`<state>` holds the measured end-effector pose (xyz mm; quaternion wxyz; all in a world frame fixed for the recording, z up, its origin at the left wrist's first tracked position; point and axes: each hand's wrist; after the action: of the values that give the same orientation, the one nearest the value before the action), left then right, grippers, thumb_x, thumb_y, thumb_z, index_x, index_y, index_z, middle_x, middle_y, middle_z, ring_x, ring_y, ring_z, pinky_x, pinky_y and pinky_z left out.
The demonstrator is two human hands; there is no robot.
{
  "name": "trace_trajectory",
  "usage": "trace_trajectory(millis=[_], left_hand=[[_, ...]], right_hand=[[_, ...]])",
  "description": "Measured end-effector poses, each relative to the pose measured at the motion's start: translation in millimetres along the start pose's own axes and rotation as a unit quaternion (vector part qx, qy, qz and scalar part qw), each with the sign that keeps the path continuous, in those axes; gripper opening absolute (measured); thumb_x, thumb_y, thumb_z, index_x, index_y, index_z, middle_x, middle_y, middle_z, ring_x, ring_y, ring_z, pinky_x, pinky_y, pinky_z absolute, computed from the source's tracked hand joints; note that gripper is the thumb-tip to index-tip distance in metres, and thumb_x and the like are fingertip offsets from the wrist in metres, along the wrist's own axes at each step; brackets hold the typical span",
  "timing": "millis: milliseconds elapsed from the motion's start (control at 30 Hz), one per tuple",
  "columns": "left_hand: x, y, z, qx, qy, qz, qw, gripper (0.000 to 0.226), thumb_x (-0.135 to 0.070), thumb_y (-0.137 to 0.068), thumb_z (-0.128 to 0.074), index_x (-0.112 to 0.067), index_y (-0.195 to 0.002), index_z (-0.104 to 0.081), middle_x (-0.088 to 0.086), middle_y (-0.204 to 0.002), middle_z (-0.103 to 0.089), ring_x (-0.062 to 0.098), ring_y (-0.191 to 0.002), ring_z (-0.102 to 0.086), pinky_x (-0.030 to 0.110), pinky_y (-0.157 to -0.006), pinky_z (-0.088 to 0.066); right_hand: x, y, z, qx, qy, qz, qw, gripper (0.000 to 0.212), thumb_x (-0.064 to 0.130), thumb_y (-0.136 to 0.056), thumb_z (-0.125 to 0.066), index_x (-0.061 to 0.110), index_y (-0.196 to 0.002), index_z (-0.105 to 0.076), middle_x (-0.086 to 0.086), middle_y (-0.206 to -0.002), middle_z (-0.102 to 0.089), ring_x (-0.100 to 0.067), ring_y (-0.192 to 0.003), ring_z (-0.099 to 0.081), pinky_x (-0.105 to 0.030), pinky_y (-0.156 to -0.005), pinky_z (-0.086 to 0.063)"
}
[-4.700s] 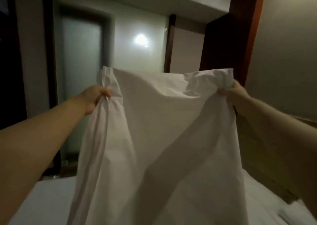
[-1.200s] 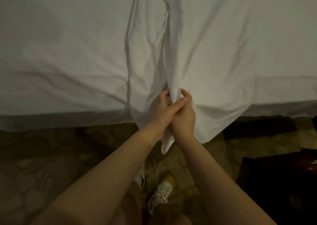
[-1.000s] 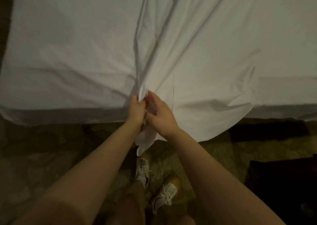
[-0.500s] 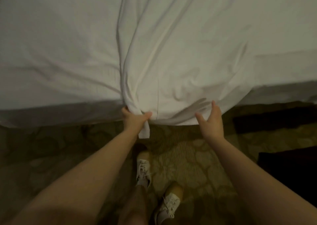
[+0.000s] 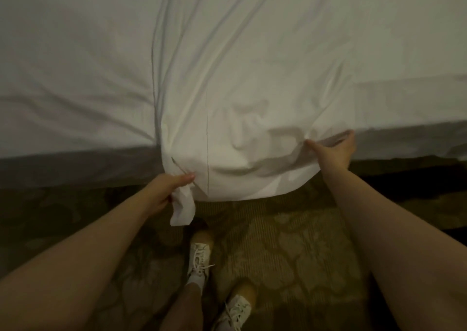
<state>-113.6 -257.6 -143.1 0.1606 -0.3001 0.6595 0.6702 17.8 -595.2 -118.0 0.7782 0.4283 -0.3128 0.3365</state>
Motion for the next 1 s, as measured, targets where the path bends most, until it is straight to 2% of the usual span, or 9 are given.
trace_trajectory(millis=[100,233,333,400,567,667,800,900,1000], left_hand=[[-3,4,-2,-0.003,-0.056,-0.005,0.998,0.104,-0.057,-0.044,-0.087,-0.018,-0.132,-0.049,0.005,-0.131,-0.055,0.029,-0.124,-0.047,0.051,-0.109,-0.03],[-10,15,-31,0.007,-0.041,-0.013,0.999,0.034,-0.025,-0.082,-0.068,-0.018,-0.114,-0.058,0.001,-0.111,-0.063,0.021,-0.106,-0.057,0.036,-0.094,-0.045],[-4,30,-45,0.009,0.064,0.01,0.998,0.047,-0.017,-0.082,-0.066,-0.009,-0.127,-0.054,0.01,-0.121,-0.062,0.027,-0.112,-0.056,0.041,-0.102,-0.042],[2,43,-48,-0.011,0.111,0.005,0.994,0.041,-0.013,-0.086,-0.061,-0.007,-0.125,-0.054,0.011,-0.116,-0.064,0.027,-0.109,-0.058,0.038,-0.094,-0.046],[-19,78,-28,-0.007,0.231,-0.007,0.973,0.017,-0.018,-0.077,-0.062,-0.008,-0.09,-0.069,0.009,-0.092,-0.068,0.018,-0.083,-0.065,0.03,-0.077,-0.053],[-34,97,-20,-0.024,0.203,0.008,0.979,0.017,-0.026,-0.067,-0.067,-0.01,-0.073,-0.066,0.002,-0.065,-0.062,0.012,-0.062,-0.06,0.027,-0.06,-0.05],[-32,99,-6,-0.091,0.148,-0.001,0.985,0.045,-0.034,-0.068,-0.074,-0.006,-0.101,-0.064,0.01,-0.099,-0.066,0.023,-0.09,-0.062,0.035,-0.08,-0.049],[-12,94,-9,-0.106,0.107,0.024,0.988,0.064,-0.035,-0.068,-0.077,0.002,-0.117,-0.06,0.018,-0.115,-0.064,0.03,-0.102,-0.061,0.037,-0.089,-0.048],[16,95,-20,-0.146,0.091,0.04,0.984,0.052,-0.02,-0.082,-0.07,0.006,-0.123,-0.054,0.018,-0.121,-0.058,0.031,-0.107,-0.057,0.037,-0.094,-0.046]], right_hand=[[12,-20,8,-0.023,-0.016,0.001,1.0,0.109,0.03,-0.069,-0.083,0.02,-0.15,-0.011,-0.005,-0.155,-0.019,-0.027,-0.141,-0.023,-0.042,-0.115,-0.024],[10,-10,11,0.044,-0.022,-0.038,0.998,0.076,0.019,-0.076,-0.077,0.013,-0.139,-0.036,-0.01,-0.137,-0.048,-0.032,-0.123,-0.048,-0.048,-0.103,-0.041],[5,25,10,0.11,-0.033,-0.068,0.991,0.055,0.021,-0.079,-0.074,0.005,-0.126,-0.052,-0.007,-0.116,-0.059,-0.03,-0.107,-0.056,-0.042,-0.087,-0.047],[1,48,13,0.134,-0.03,-0.062,0.989,0.054,0.022,-0.078,-0.075,0.006,-0.125,-0.053,-0.002,-0.108,-0.057,-0.023,-0.098,-0.055,-0.036,-0.081,-0.045],[-1,86,32,0.211,0.062,-0.037,0.975,0.05,0.02,-0.082,-0.069,0.009,-0.128,-0.051,-0.008,-0.116,-0.059,-0.029,-0.104,-0.058,-0.041,-0.087,-0.05],[8,96,54,0.216,0.087,-0.031,0.972,0.026,0.012,-0.085,-0.066,0.011,-0.109,-0.056,-0.007,-0.094,-0.062,-0.024,-0.084,-0.06,-0.034,-0.071,-0.05],[14,105,93,0.089,-0.011,-0.007,0.996,0.007,0.004,-0.087,-0.061,0.005,-0.094,-0.061,-0.004,-0.07,-0.056,-0.015,-0.061,-0.05,-0.022,-0.052,-0.042],[-4,118,103,0.046,0.007,-0.041,0.998,0.026,0.01,-0.089,-0.057,0.009,-0.114,-0.057,-0.004,-0.087,-0.058,-0.018,-0.077,-0.055,-0.029,-0.065,-0.045],[-24,133,98,0.046,0.038,-0.079,0.995,0.031,0.012,-0.088,-0.056,0.006,-0.118,-0.056,-0.009,-0.103,-0.06,-0.028,-0.093,-0.056,-0.041,-0.079,-0.048]])
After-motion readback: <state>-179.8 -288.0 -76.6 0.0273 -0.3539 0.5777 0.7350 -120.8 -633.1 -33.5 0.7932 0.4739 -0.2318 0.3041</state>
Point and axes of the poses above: each hand's wrist, its own y-axis away from the middle knuckle, its own z-axis out of the back of the hand, x = y × z
